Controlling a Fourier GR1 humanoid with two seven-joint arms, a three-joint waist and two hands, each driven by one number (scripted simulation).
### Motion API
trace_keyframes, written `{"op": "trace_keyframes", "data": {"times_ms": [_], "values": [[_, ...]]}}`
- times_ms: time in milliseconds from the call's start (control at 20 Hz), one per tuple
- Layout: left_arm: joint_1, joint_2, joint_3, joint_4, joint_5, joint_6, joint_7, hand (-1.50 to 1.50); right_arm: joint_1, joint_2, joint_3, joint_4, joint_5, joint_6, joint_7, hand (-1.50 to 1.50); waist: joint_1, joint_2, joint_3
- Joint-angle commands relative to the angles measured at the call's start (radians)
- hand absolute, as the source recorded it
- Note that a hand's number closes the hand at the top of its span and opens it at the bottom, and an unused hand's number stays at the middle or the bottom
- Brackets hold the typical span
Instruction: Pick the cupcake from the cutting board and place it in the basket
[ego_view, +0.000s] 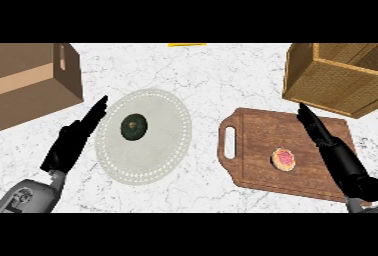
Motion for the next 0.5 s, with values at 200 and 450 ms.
{"op": "trace_keyframes", "data": {"times_ms": [200,450], "values": [[-0.121,0.042,0.083,-0.071,-0.057,0.037,-0.094,0.00,-0.160,0.051,0.201,-0.094,-0.143,0.376,0.027,1.50,0.089,-0.010,-0.020],[-0.049,0.027,0.121,-0.060,-0.036,0.049,-0.174,0.00,-0.042,0.259,0.366,-0.214,-0.289,0.360,0.100,1.50,0.025,-0.017,-0.023]]}}
